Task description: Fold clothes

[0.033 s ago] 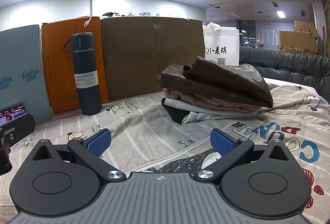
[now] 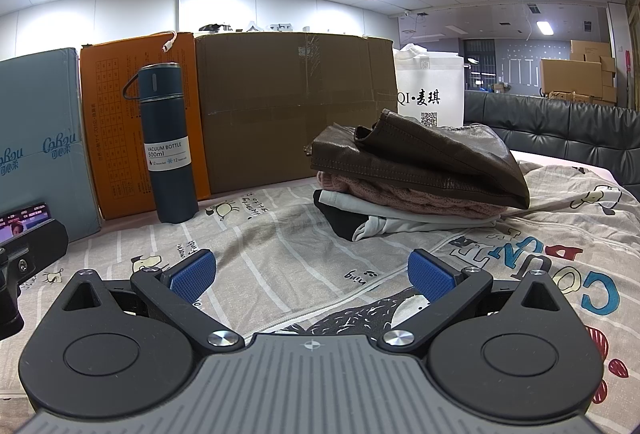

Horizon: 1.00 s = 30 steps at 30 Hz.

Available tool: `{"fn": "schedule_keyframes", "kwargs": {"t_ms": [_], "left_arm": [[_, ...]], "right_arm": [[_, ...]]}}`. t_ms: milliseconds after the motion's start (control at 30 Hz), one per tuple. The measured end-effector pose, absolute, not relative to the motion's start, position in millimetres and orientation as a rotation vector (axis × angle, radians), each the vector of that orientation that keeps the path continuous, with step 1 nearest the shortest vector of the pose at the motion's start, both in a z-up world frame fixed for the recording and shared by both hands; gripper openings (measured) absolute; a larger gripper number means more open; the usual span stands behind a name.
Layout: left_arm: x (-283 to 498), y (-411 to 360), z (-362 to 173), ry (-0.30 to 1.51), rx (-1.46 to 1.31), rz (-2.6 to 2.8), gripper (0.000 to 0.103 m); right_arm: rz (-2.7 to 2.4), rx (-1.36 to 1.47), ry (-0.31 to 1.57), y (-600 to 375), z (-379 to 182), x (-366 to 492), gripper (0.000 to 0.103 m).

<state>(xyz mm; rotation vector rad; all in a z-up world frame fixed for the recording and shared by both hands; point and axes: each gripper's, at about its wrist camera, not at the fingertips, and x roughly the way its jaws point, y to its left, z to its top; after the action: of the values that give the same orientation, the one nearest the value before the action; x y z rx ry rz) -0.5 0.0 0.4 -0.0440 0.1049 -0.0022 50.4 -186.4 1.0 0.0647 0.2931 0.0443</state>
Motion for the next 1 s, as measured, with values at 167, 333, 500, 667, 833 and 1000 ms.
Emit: {"fn": "schedule_keyframes", "kwargs": {"t_ms": [167,333,500,667,833,1000], "left_arm": [[-1.9,-0.2,1.4,0.099,-0.043,-0.002,0.103],[0.1,-0.4,0.0,0.101,-0.043,0.000,0.103],[1.3,-1.0,-0.9,0.102,-0.042,0.000,0.103],[-1.0,-0.8,-0.2,0.101,-0.043,0.000,0.103],[-0.5,-1.0,-0.5,0.103,-0.042,0.002,0.103],[0.3,-0.6,-0.7,0.105,-0.042,0.001,0.103]], "right_arm": [[0.044,0.065,0.293,-186.4,1.1,50.4,0.103],[0.044,0.065,0.293,-186.3,1.1,50.3,0.103],[0.045,0.065,0.293,-186.2,1.0,50.3,0.103],[0.045,0.065,0.293,-186.1,1.0,50.4,0.103],[0.045,0.065,0.293,-186.1,1.0,50.4,0.103],[0.045,0.065,0.293,-186.2,1.1,50.5,0.103]]}}
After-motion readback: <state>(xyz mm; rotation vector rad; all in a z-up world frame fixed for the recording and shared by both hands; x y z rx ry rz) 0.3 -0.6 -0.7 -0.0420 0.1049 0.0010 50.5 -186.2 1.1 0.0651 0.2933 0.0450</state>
